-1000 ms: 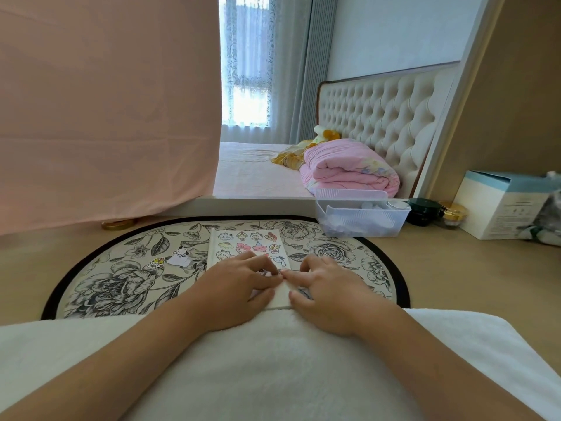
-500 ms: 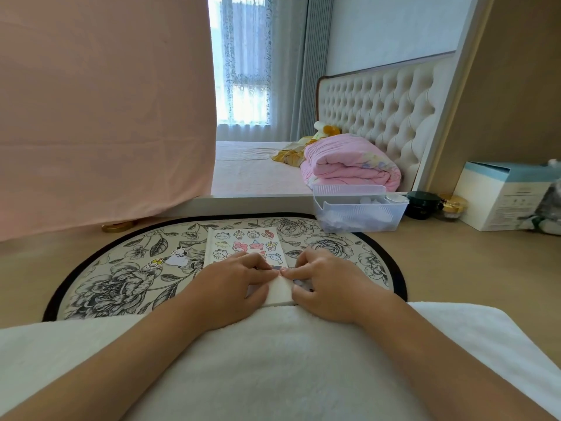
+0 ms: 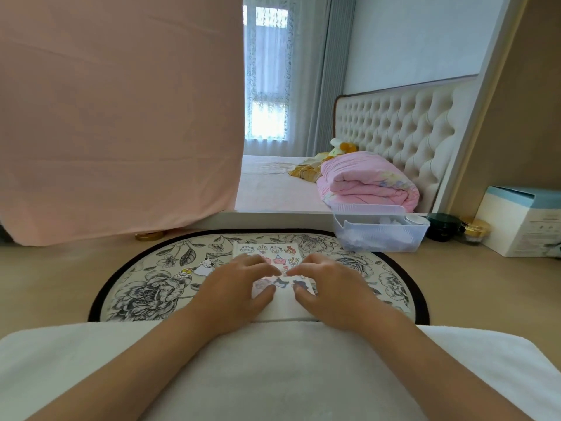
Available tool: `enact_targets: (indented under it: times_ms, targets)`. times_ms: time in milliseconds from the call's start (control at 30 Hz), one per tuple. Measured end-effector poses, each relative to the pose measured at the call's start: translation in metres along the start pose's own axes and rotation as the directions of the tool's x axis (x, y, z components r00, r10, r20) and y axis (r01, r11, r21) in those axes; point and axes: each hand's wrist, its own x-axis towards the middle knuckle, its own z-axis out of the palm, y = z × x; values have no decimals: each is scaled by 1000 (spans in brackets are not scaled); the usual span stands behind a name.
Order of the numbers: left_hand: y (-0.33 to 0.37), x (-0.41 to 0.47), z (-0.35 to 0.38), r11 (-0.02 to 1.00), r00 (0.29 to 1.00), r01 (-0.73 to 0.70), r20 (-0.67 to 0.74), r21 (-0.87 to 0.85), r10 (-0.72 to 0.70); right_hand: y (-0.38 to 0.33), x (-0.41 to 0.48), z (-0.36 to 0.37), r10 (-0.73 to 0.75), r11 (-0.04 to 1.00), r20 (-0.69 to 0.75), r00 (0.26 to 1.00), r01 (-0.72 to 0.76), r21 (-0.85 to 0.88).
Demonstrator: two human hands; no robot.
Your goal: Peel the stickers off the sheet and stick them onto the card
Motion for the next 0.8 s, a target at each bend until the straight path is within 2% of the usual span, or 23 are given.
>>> enact_targets:
  times_ms: [267, 400, 567, 800]
  targets:
    - [-82, -20, -39, 957, 961, 275, -63, 95, -270, -58, 58, 26, -109, 991, 28, 994, 106, 84]
    - [-110, -32, -39, 937, 942, 325, 42, 131, -333, -87, 87, 43, -160, 987, 76, 984, 157, 44]
    - [-116, -32, -39, 933, 939, 323, 70, 156, -337, -107, 116, 61, -177, 960, 169, 970, 208, -188]
    - [-122, -33, -42, 932, 935, 333, 76, 140, -346, -112, 128, 76, -200, 939, 121, 972, 226, -258]
